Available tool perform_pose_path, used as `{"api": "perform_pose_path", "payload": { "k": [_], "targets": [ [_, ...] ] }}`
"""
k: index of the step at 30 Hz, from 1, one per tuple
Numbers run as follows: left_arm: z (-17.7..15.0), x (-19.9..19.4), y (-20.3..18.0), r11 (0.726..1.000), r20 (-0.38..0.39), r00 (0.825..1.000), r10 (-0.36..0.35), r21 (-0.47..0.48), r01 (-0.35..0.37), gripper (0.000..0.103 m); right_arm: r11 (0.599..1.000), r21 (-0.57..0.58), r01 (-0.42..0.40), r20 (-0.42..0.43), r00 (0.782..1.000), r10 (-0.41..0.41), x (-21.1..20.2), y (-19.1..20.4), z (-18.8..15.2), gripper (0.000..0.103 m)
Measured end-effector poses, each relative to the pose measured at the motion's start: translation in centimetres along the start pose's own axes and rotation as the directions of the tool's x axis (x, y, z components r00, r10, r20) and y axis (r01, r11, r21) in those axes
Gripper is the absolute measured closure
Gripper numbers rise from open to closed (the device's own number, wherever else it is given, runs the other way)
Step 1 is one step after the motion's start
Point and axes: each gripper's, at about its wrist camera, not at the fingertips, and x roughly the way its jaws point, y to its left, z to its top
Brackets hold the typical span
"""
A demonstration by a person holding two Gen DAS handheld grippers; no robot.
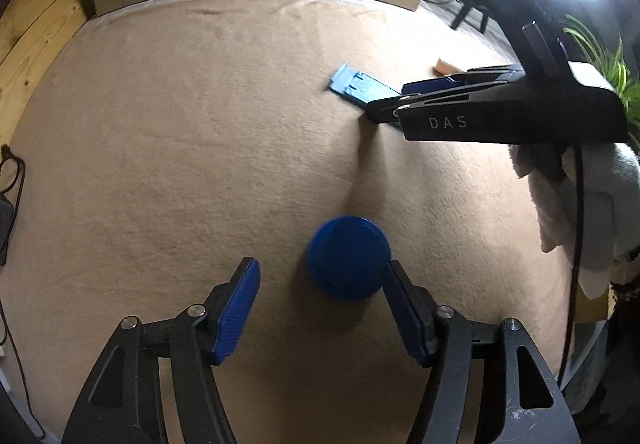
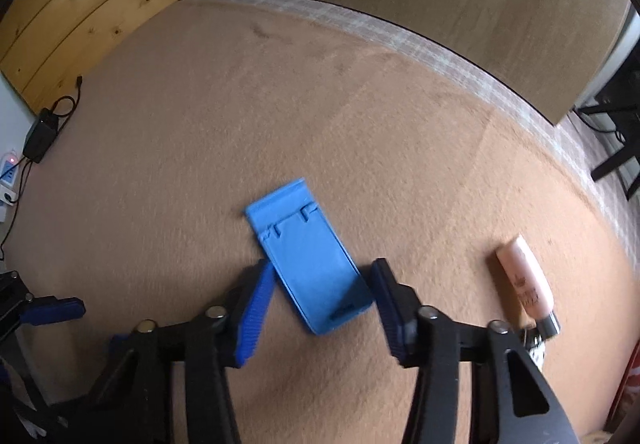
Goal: Organize objects
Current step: 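Grasp the blue phone stand with the right gripper while the left holds the disc, then carry the blue disc and phone stand into the box and open both grippers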
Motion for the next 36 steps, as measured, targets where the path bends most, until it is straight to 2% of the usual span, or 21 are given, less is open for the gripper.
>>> {"api": "perform_pose_path", "payload": {
  "k": [3,10,20,24,29,34,36],
  "targets": [
    [-0.1,0.8,-0.9,0.999,-0.005,1.000,0.020,0.032,-0.020,0.036,0.999,0.034,-0.014,0.003,1.000,0.014,-0.6,-0.6,-1.2,0.067],
    [-0.4,1.7,-1.7,0.996,-0.011,0.998,0.063,0.068,-0.062,0.036,0.996,0.087,-0.020,0.010,1.000,0.019,-1.9,-0.9,-4.7,0.068],
    [0.1,2.4,-1.9,0.994,0.009,0.997,0.079,0.076,-0.079,0.036,0.971,0.231,-0.059,-0.006,0.998,0.062,-5.0,-1.7,-12.6,0.068],
    [0.8,2.8,-2.7,0.991,0.014,0.996,0.086,0.102,-0.087,0.048,0.972,0.230,-0.046,-0.004,0.999,0.048,-5.0,-1.9,-12.7,0.067],
    [0.6,2.7,-3.0,0.990,0.022,0.996,0.089,0.105,-0.090,0.049,0.983,0.183,-0.005,-0.006,1.000,0.006,-4.6,-1.3,-11.9,0.055],
    [0.7,2.5,-2.7,0.992,0.016,0.996,0.082,0.097,-0.083,0.049,0.993,0.114,0.042,-0.020,0.999,-0.040,-4.0,0.1,-11.2,0.056],
    [0.7,2.4,-2.5,0.993,0.014,0.997,0.077,0.087,-0.078,0.049,0.993,0.111,0.043,-0.017,0.999,-0.041,-4.2,0.1,-11.1,0.064]
  ]
}}
